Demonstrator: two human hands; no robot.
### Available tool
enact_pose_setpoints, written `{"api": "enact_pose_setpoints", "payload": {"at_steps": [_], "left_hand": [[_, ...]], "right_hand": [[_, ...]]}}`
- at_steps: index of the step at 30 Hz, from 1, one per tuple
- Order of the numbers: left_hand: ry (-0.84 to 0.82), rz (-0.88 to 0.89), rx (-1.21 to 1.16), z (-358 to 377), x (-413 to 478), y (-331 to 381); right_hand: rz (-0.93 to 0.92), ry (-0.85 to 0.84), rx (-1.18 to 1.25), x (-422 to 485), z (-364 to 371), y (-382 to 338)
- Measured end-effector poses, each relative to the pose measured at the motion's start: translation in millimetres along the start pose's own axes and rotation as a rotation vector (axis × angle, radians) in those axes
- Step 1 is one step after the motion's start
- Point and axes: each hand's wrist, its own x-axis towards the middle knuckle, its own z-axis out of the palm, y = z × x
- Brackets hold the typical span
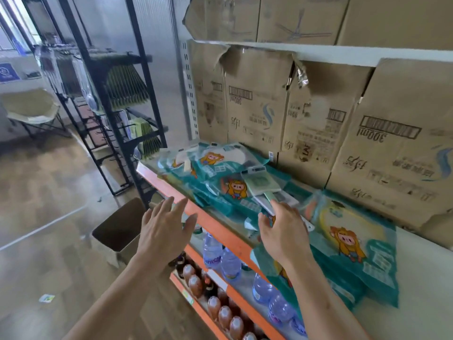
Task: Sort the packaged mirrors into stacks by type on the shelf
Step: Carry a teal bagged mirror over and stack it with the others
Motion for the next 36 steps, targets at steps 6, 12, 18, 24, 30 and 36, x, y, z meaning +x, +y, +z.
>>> {"api": "enact_pose_setpoints", "payload": {"at_steps": [6,12,18,24,30,36], "left_hand": [[0.015,0.034,-0.007,9.7,50.8,-17.6],[-0.013,0.071,-0.057,17.7,103.6,-27.3],[-0.057,0.098,-0.117,28.5,173.7,-49.8],[-0.150,0.132,-0.168,39.6,240.4,-71.4],[-0.352,0.046,-0.318,47.7,295.4,-70.3],[-0.534,-0.196,-0.835,66.9,330.2,-67.2]], "right_hand": [[0.028,0.076,-0.069,26.5,2.1,5.8],[0.100,0.113,-0.101,47.3,6.0,3.5],[0.211,0.130,-0.074,77.6,23.9,-25.7],[0.320,0.215,-0.022,115.6,50.0,-57.9],[0.448,0.261,0.023,160.5,53.3,-63.5],[0.716,0.423,0.490,203.6,59.1,-64.3]]}}
